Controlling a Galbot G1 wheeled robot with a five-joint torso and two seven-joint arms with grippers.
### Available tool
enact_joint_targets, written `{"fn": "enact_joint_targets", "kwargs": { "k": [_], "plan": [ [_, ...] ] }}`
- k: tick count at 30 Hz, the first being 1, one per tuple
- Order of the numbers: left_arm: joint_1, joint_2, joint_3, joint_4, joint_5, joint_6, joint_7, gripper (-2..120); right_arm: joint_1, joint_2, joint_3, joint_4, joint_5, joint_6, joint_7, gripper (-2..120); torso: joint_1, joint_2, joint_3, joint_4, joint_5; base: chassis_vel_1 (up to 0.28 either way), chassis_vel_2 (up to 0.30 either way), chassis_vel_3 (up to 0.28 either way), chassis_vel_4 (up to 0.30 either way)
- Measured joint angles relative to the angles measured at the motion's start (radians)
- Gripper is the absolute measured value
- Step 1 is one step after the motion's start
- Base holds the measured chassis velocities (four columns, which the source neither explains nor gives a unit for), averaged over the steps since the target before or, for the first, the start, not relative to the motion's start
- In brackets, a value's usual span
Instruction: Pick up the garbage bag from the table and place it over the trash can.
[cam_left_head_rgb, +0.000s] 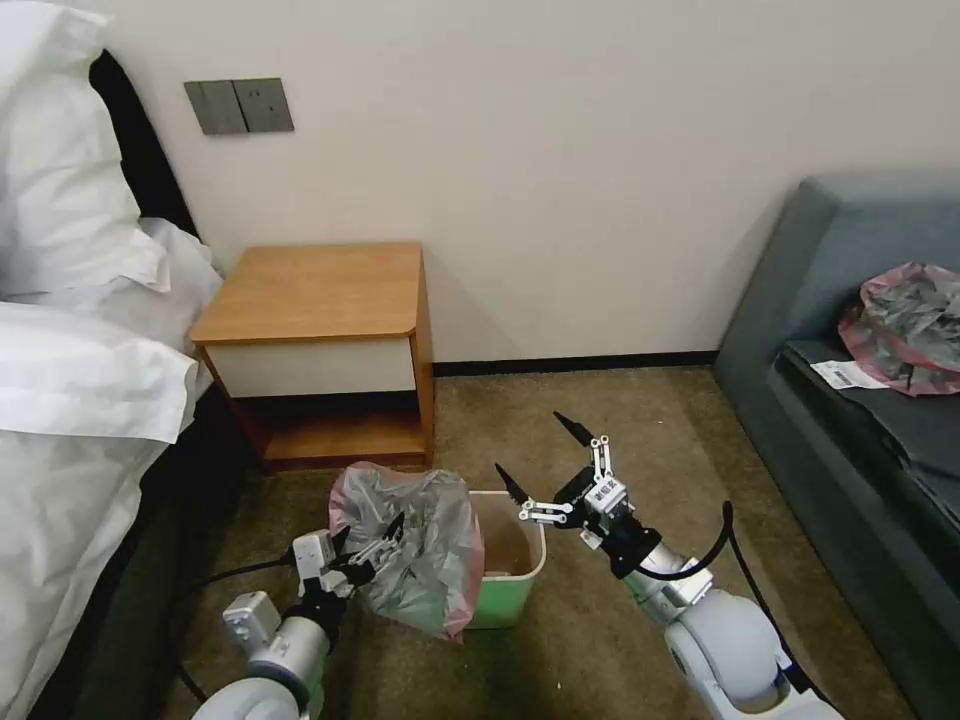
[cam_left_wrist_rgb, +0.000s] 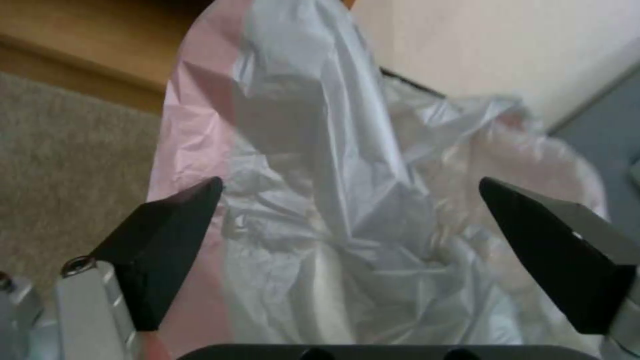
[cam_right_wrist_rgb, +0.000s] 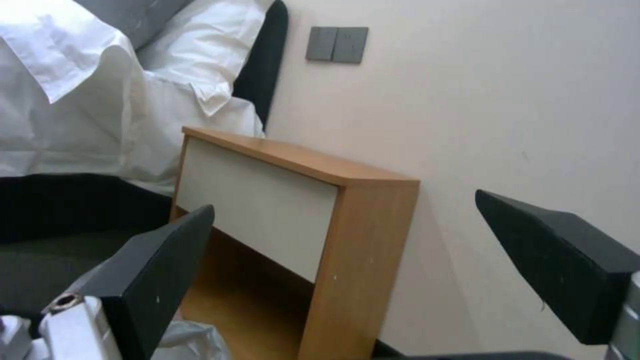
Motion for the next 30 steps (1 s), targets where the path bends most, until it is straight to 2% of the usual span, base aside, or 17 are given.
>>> {"fn": "enact_joint_targets", "kwargs": {
  "k": [3,6,20,30],
  "plan": [
    [-0.013,0.001,-0.001,0.004,0.002,0.029,0.005,95,-0.004,0.001,0.003,0.001,0.0,0.005,-0.004,100,0.0,0.0,0.0,0.0,0.0,0.0,0.0,0.0,0.0],
    [-0.032,0.001,-0.001,0.01,0.002,0.054,0.002,99,-0.009,0.012,0.012,0.006,-0.001,0.01,-0.011,100,0.0,0.0,0.0,0.0,0.0,0.0,0.0,0.0,0.0],
    [-0.082,-0.009,0.004,0.067,0.023,0.082,-0.013,96,-0.019,0.013,0.012,0.022,-0.001,0.011,-0.027,100,0.0,0.0,0.0,0.0,0.0,0.0,0.0,0.0,0.0],
    [-0.12,-0.01,0.005,0.086,0.021,0.164,-0.018,96,-0.033,0.017,0.014,0.031,-0.001,0.011,-0.04,100,0.0,0.0,0.0,0.0,0.0,0.0,0.0,0.0,0.0]
  ]
}}
